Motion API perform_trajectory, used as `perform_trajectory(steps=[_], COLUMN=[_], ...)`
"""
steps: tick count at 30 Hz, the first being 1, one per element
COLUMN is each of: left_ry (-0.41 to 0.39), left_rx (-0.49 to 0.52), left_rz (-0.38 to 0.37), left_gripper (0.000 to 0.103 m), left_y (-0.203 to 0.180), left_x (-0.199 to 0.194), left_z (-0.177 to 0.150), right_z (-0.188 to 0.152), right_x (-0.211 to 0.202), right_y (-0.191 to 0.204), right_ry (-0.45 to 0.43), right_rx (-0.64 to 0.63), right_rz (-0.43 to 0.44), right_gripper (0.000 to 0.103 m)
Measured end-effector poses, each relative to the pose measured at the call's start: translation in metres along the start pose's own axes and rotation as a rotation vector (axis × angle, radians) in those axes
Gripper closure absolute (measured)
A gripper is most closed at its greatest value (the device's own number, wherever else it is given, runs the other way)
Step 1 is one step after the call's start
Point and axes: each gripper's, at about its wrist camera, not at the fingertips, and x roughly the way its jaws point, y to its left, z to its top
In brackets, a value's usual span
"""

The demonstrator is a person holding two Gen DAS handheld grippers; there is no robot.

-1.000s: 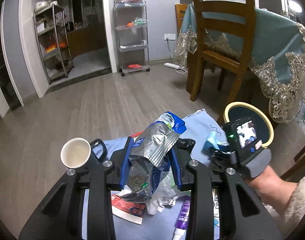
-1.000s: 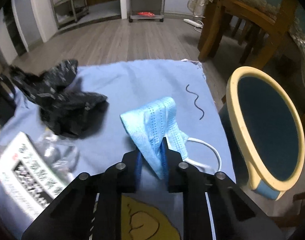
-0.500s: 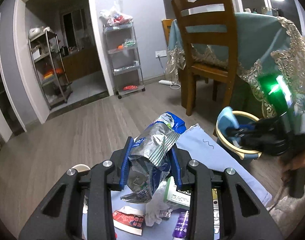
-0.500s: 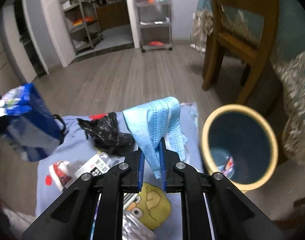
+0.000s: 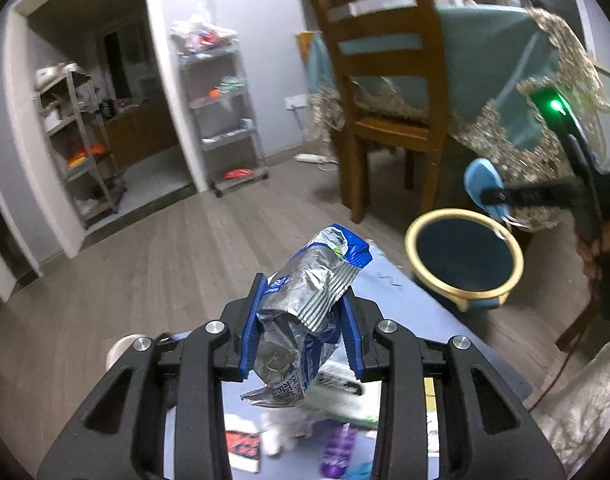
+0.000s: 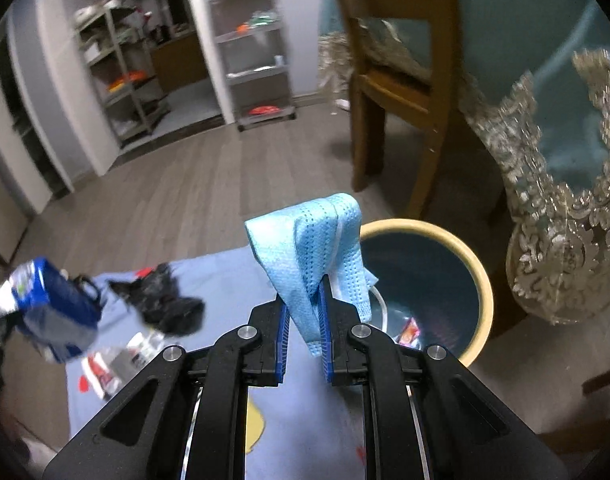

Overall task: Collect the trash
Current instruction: 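Carry the chip bag and mask over the bin and release both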

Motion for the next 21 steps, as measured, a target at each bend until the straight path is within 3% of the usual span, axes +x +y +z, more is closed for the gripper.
perform_trajectory(steps=[4, 6, 10, 15, 21], left_ry=[0.025, 0.056, 0.123, 0.145, 0.147], left_rx=[0.002, -0.01, -0.013, -0.026, -0.022], left_rz=[-0.125, -0.227, -0.33, -0.345, -0.329], left_gripper=[0.069, 0.069, 0.069, 0.069, 0.069], left_y=[-0.035, -0.058, -0.094, -0.12, -0.141], left_x=[0.033, 0.057, 0.101, 0.144, 0.179], left_z=[0.019, 0.029, 0.038, 0.051, 0.075], right_z=[0.004, 0.005, 0.001, -0.01, -0.011], right_x=[0.014, 0.022, 0.04, 0.063, 0.075], right_y=[-0.033, -0.045, -0.081, -0.127, -0.136], right_ry=[0.015, 0.033, 0.083, 0.141, 0.157], right_rx=[0.068, 0.062, 0.112, 0.193, 0.192], right_rz=[-0.015, -0.052, -0.084, -0.113, -0.124], right_gripper=[0.088, 0.088, 0.088, 0.088, 0.088])
